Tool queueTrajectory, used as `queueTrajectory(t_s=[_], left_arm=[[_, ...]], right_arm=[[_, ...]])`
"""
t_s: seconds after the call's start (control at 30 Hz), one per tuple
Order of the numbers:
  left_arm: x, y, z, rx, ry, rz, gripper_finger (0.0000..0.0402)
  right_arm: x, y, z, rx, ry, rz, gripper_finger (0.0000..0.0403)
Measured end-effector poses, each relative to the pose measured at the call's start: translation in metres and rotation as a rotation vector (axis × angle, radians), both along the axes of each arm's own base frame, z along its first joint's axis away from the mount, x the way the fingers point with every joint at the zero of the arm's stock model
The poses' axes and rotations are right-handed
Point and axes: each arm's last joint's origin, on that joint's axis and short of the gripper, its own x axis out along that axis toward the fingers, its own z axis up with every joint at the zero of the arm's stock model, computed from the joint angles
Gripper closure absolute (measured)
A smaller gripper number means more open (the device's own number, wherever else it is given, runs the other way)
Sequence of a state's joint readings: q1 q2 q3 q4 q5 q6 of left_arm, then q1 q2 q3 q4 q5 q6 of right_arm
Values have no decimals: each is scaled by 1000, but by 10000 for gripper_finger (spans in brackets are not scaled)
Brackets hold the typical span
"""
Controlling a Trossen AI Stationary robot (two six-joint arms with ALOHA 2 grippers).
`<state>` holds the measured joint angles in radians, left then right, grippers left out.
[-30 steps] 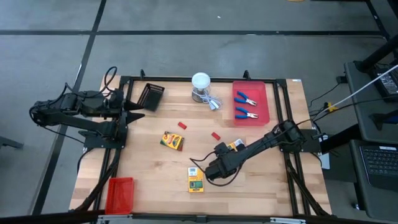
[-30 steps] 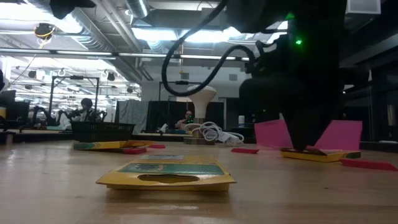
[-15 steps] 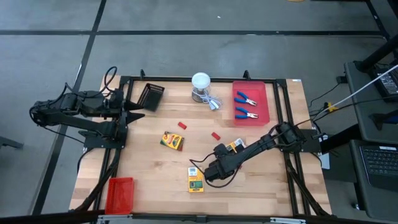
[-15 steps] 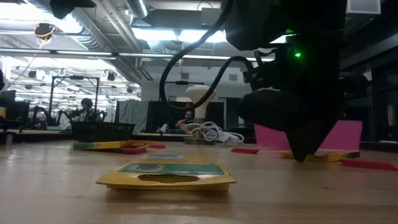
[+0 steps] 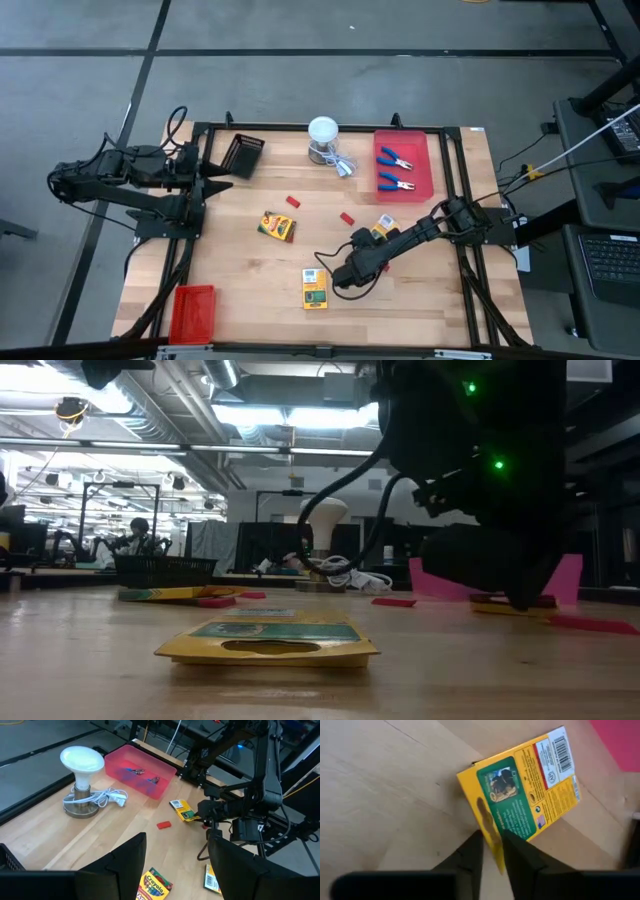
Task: Pick & Place School Supplies
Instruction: Put the crayon box into the black bin
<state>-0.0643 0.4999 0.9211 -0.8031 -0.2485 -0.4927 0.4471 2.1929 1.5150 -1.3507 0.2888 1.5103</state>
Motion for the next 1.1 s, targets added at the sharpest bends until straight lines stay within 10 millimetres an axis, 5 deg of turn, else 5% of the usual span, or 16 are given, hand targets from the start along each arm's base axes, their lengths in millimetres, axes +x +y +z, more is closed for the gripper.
queueTrajectory(t_s=[0.13, 0.47, 0.7, 0.97, 1.1], left_arm=[[0, 0, 0, 0, 0, 0, 192], [0, 0, 1, 7, -11, 1, 192], [2, 0, 5, 15, -49, -4, 192], [6, -7, 10, -63, -104, -224, 192], [11, -9, 12, -75, -116, -286, 191]], right_arm=[[0, -1, 0, -22, -7, 15, 392], [18, 6, 20, 36, -78, 59, 400], [48, 19, 96, 105, -233, 175, 401], [57, 20, 197, 173, -447, 376, 402], [50, 4, 228, 229, -573, 403, 402]])
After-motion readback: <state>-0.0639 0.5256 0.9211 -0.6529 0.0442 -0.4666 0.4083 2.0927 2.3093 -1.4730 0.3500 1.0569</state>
